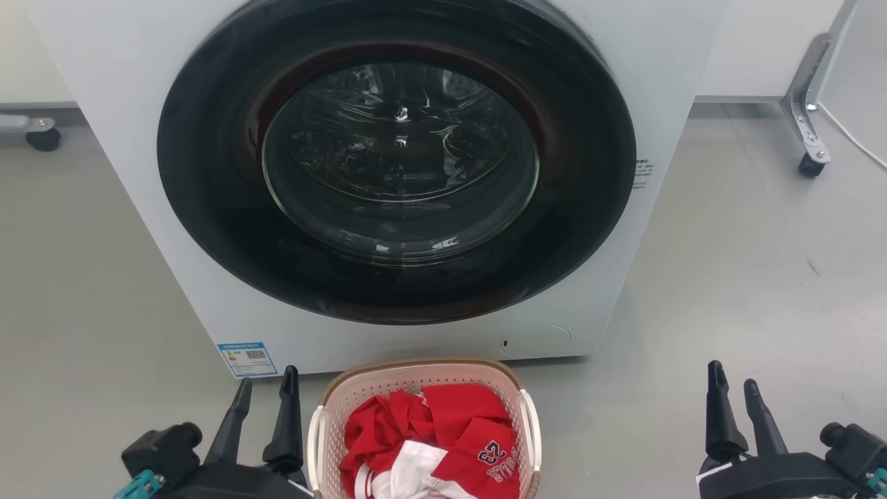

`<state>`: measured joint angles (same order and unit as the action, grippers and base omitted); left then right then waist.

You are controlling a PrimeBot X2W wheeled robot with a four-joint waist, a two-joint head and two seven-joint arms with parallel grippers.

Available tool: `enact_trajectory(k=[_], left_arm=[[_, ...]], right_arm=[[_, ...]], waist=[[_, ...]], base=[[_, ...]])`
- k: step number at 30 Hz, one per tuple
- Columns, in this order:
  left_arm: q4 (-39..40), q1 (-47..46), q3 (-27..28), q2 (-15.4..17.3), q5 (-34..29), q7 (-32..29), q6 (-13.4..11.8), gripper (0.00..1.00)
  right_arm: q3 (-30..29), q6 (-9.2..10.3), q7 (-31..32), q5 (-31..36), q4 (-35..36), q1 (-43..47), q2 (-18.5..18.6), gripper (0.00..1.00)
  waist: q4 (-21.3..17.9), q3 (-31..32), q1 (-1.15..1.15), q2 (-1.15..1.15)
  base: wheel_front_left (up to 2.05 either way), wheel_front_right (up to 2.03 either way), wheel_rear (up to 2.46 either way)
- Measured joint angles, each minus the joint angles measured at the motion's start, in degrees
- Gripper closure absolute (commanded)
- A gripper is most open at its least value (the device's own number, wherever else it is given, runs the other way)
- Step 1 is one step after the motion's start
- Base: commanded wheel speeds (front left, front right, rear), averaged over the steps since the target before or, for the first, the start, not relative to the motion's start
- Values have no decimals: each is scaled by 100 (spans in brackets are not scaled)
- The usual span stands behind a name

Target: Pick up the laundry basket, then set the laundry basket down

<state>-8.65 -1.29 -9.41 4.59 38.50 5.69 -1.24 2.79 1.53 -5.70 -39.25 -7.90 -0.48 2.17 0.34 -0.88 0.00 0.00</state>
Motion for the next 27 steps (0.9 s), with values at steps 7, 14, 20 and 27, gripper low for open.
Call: enact_trajectory(k=[7,14,20,27], left_arm=[[152,0,-102,2,-703,147,-94,0],[314,1,-238,-2,-1415,299,-189,0],[438,3,-336,-3,-1967,412,-283,0],[603,9,-454,-5,-2637,580,-387,0]], right_arm=[[116,102,-152,668,176,1,0,0],[227,197,-303,1334,376,8,1,0],[320,258,-410,1890,548,20,2,0],[408,361,-576,2543,742,114,7,0]], waist=[[5,-5,0,0],[13,-9,0,0],[16,-21,0,0],[18,-50,0,0]], base=[[0,0,0],[0,0,0],[0,0,0],[0,0,0]])
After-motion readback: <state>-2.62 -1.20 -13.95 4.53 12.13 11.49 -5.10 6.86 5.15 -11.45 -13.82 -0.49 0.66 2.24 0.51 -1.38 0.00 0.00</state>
